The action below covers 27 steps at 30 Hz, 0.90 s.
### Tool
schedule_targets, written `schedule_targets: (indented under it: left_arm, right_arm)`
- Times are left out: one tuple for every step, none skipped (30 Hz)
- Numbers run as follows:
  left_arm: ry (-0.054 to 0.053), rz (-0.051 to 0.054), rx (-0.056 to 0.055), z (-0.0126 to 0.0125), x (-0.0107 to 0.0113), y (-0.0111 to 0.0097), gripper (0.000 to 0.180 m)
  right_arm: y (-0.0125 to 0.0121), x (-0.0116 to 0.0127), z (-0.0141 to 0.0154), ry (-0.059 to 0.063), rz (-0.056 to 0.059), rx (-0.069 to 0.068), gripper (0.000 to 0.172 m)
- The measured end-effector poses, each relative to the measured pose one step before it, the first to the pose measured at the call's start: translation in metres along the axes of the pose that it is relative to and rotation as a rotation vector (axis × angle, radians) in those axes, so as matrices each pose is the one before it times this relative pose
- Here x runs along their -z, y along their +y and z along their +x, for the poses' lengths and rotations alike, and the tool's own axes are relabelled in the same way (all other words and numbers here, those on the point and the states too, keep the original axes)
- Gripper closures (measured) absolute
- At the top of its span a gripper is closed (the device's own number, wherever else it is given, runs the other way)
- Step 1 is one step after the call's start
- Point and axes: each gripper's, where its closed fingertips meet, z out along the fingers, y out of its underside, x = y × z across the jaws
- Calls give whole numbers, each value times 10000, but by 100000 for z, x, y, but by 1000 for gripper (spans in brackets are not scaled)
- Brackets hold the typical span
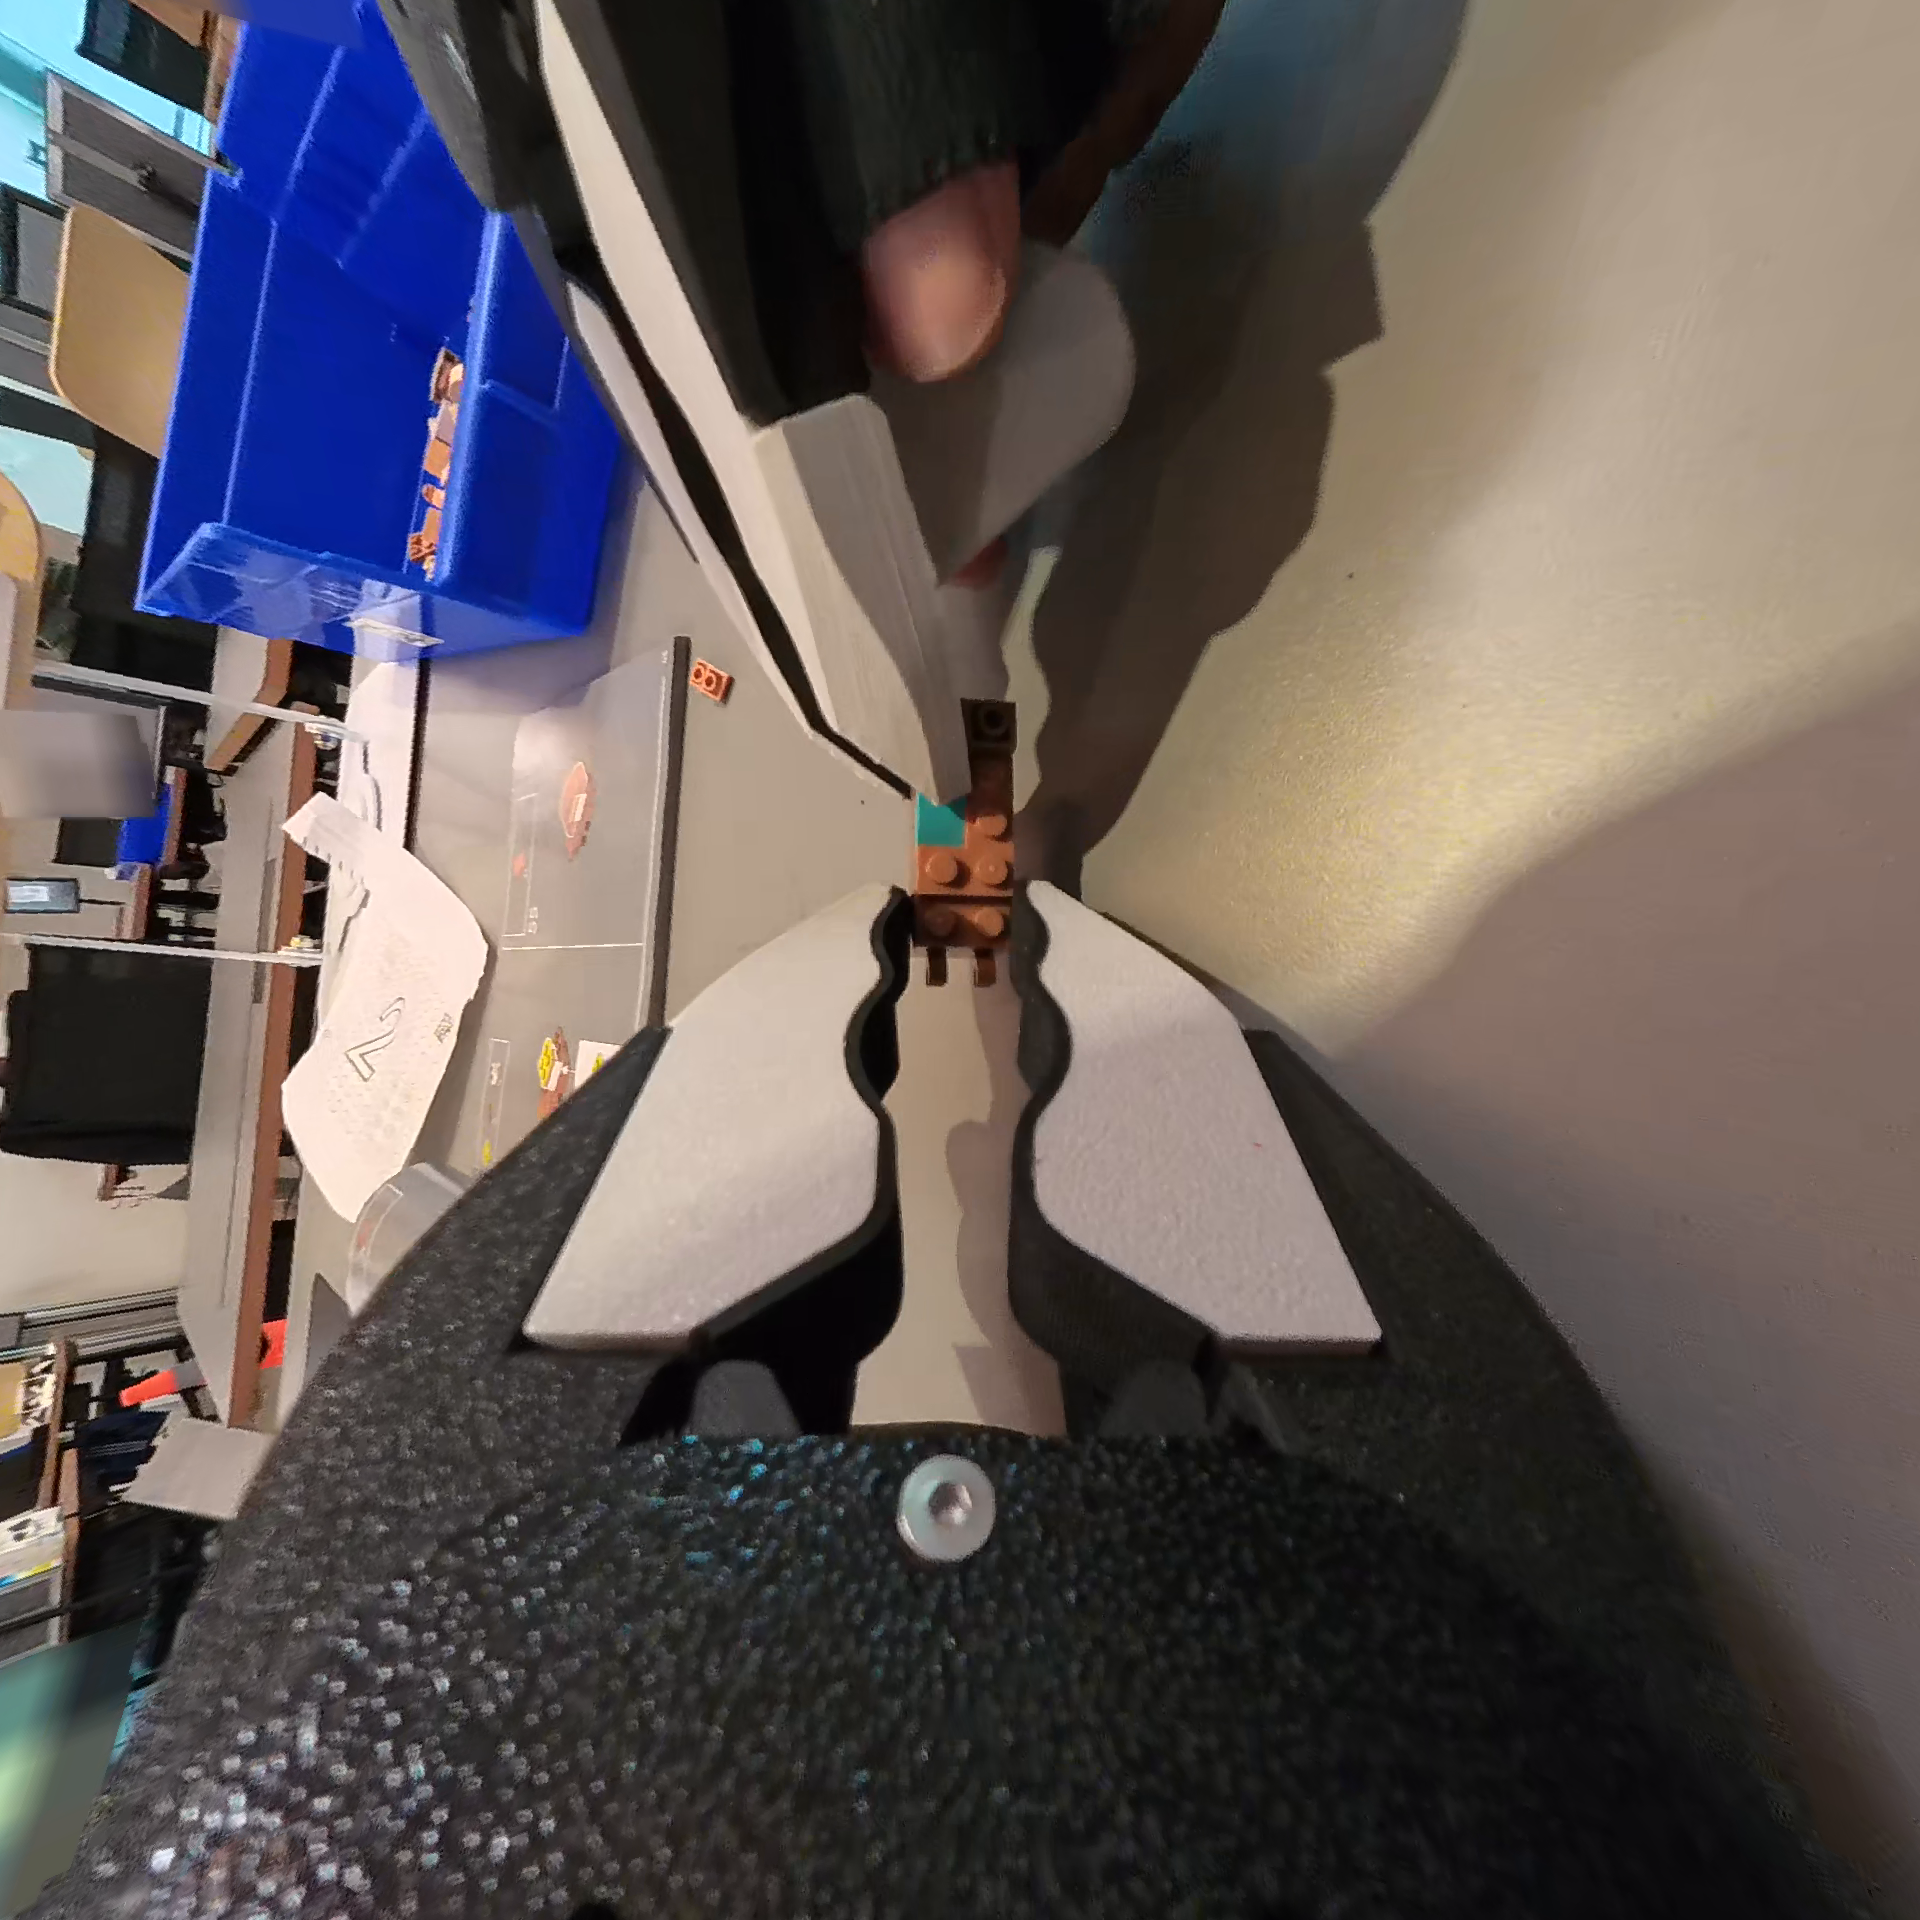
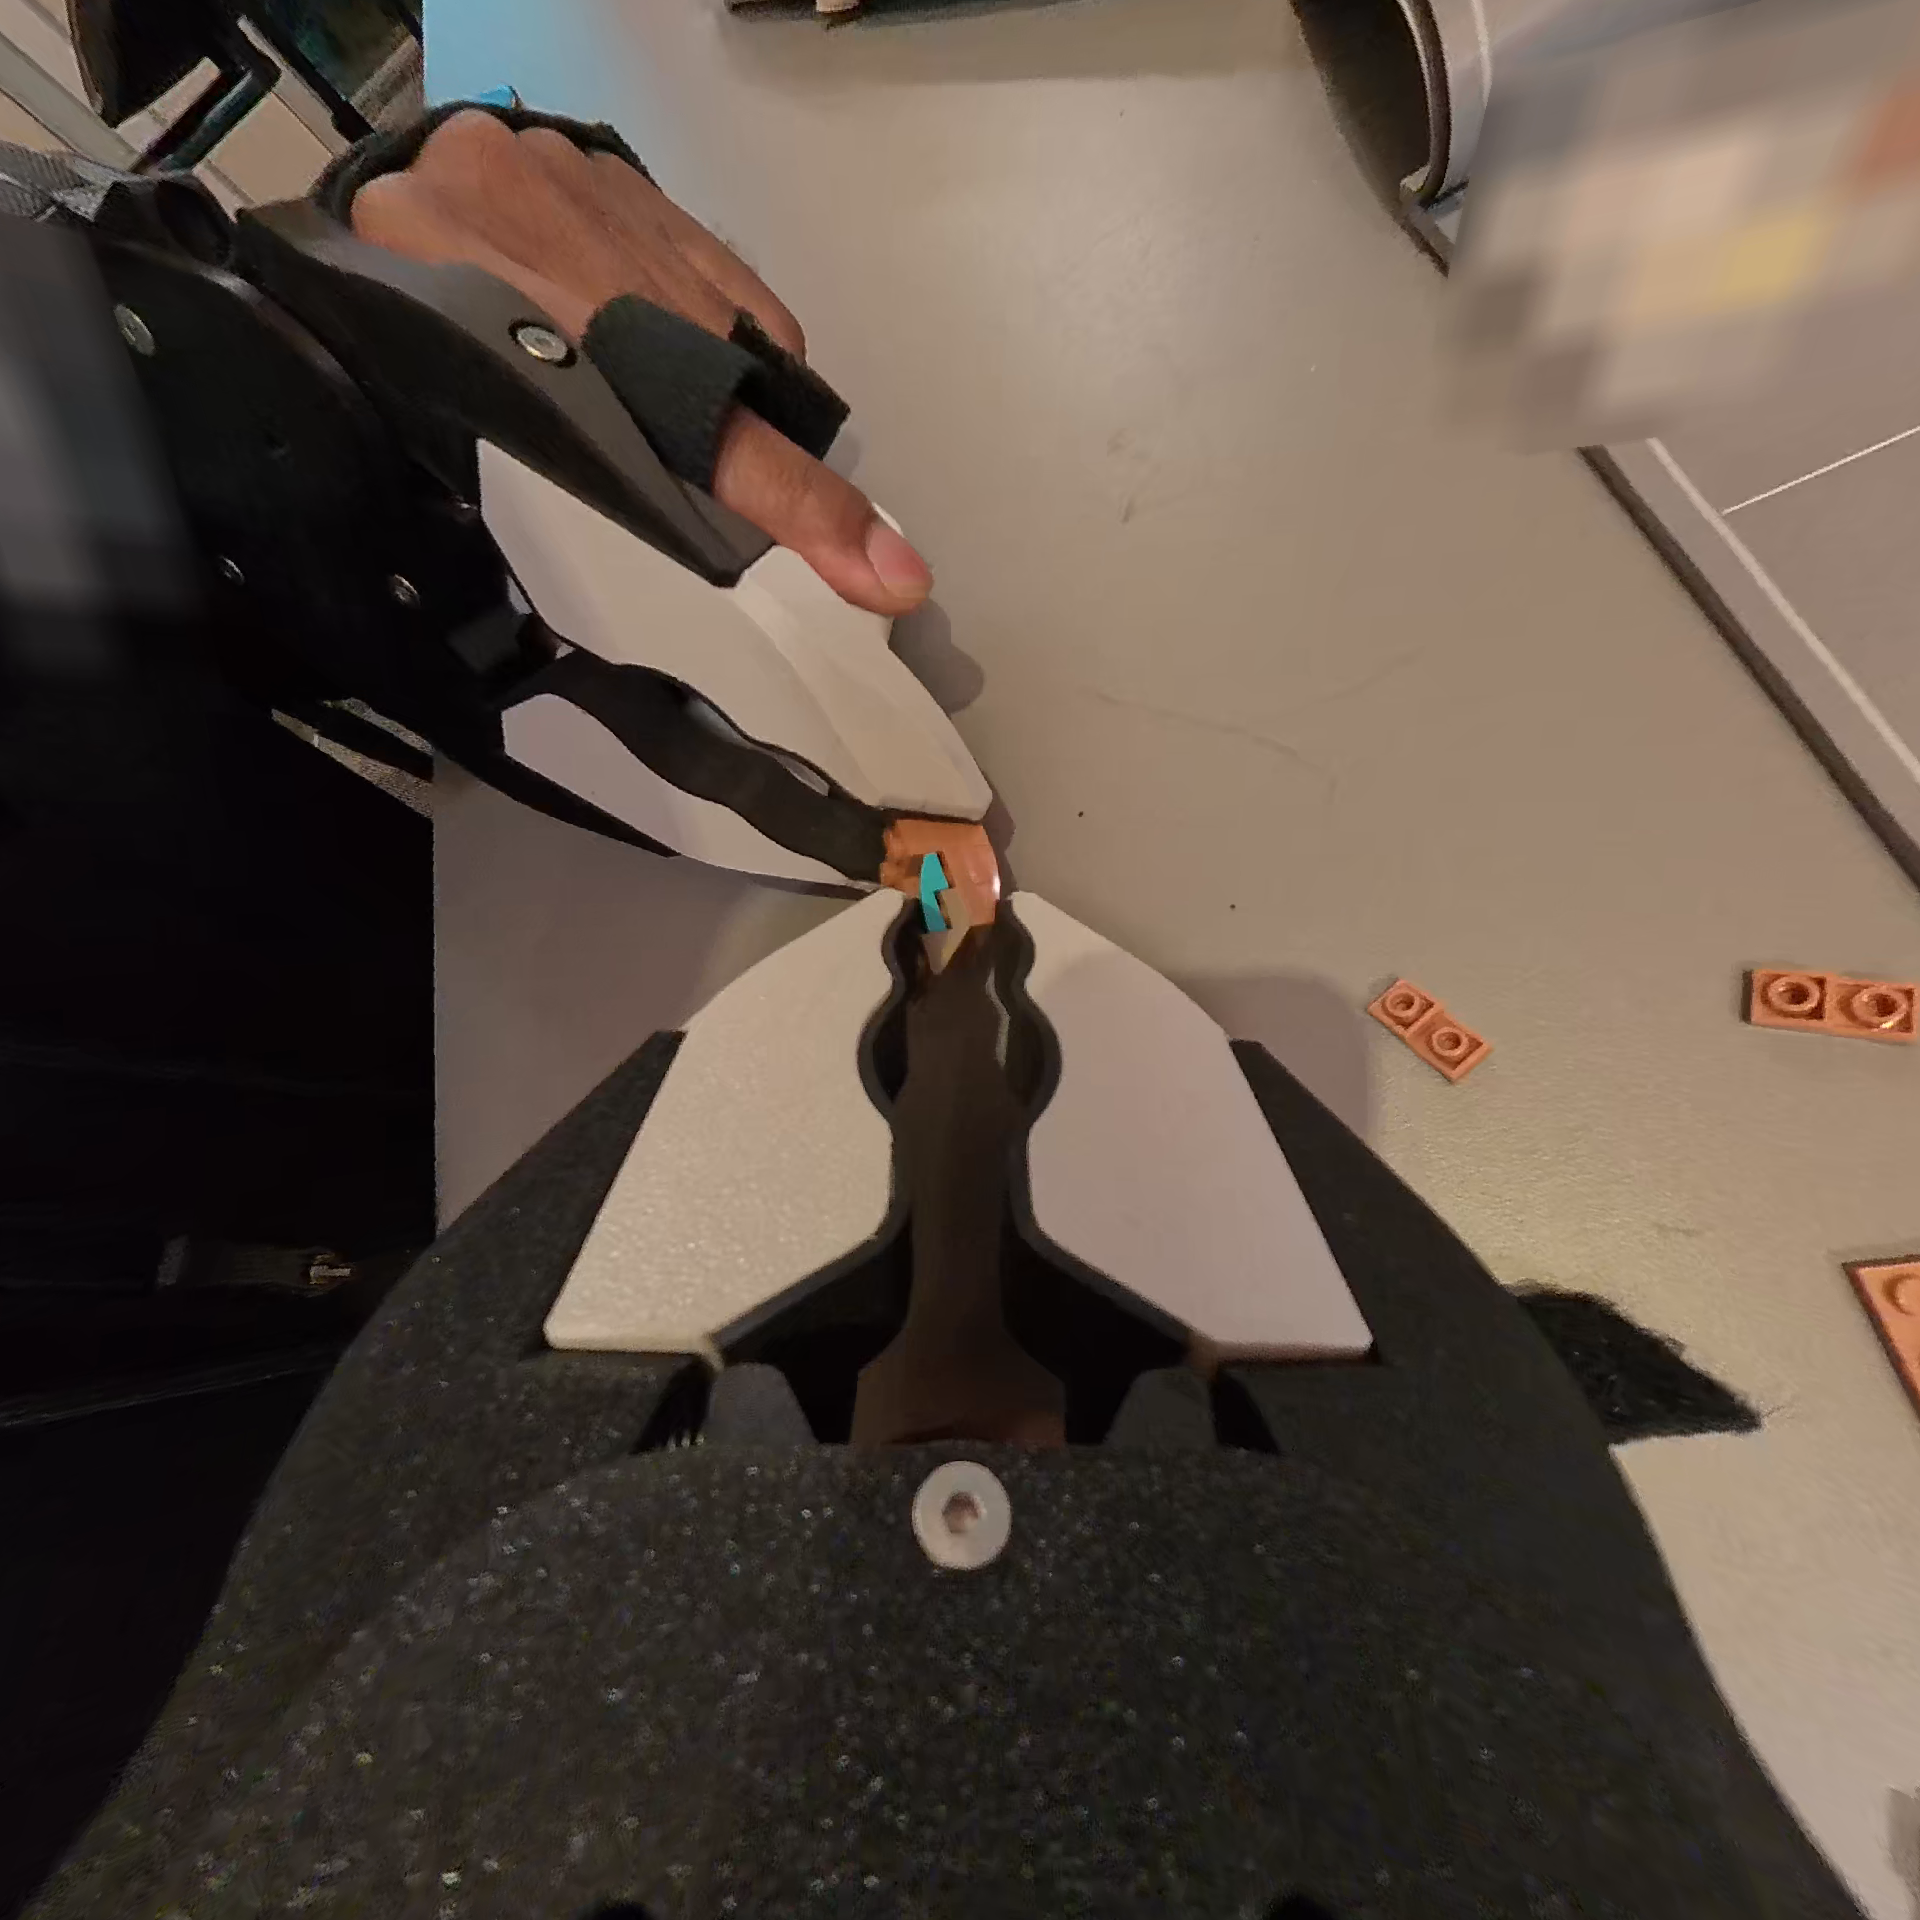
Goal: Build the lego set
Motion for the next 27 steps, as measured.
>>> schedule_targets:
  left_arm:
    - [-38,-29,-76,-10,-10,36,163]
    - [-20,-16,-47,7,4,0,163]
    - [-5,-2,-30,17,-5,-6,163]
    - [-5,8,-21,1,-7,-22,163]
    - [-12,-1,-1,-5,-7,-3,163]
    - [22,-4,-43,44,-3,-4,163]
    - [-3,-12,-74,21,-6,-10,163]
    - [-31,-34,-36,-12,-9,9,163]
    - [-6,-26,-9,-4,-12,22,163]
    - [1,-8,-13,8,-3,-3,163]
    - [-9,-6,-15,1,-1,9,163]
    - [-8,-13,-21,-1,4,18,163]
    - [2,-18,-40,13,-1,12,163]
    - [-3,-1,-52,23,5,-2,163]
    - [-18,2,-27,10,10,-2,163]
    - [-1,9,-15,10,2,-14,163]
    - [3,9,-20,8,4,-5,163]
    - [6,-1,2,-2,8,6,163]
    - [-3,6,-1,1,4,-6,163]
    - [-5,4,1,6,-1,0,163]
    - [-11,-2,-2,-10,9,3,163]
    - [2,7,-18,9,6,-2,163]
    - [-8,1,-2,5,0,-4,163]
    - [4,3,11,3,5,1,163]
    - [14,8,-9,13,4,0,163]
    - [-3,-4,16,-17,8,5,163]
    - [-15,-8,98,-62,-5,38,163]
  right_arm:
    - [2,-18,9,5,53,-5,159]
    - [14,-9,5,5,32,4,159]
    - [26,-1,-2,2,13,12,159]
    - [10,4,18,10,18,-15,159]
    - [19,-10,23,-5,0,-33,159]
    - [63,-23,6,-32,-39,-8,159]
    - [29,-2,17,-16,-19,-8,159]
    - [-6,-17,34,15,4,-23,159]
    - [8,-9,23,25,-11,7,159]
    - [19,-13,5,18,-18,17,160]
    - [-6,-14,14,13,-5,-1,160]
    - [7,-13,10,10,-5,-1,160]
    - [24,-22,3,3,-18,3,160]
    - [23,-11,-9,-3,-16,8,160]
    - [10,-5,-12,-3,-7,14,160]
    - [19,1,0,-9,-10,11,160]
    - [8,-8,2,-8,-6,7,160]
    - [9,2,-1,-3,-1,21,160]
    - [-10,-3,-6,-9,-3,21,160]
    - [-1,-1,3,-6,1,15,160]
    - [7,-7,-6,0,-4,16,160]
    - [4,-8,-2,1,-3,20,160]
    - [-1,-3,-2,0,7,13,160]
    - [12,2,-4,-10,-4,-4,160]
    - [-2,-8,-14,-16,1,-13,160]
    - [-49,7,6,-6,36,-19,160]
    - [-107,4,22,15,60,11,160]
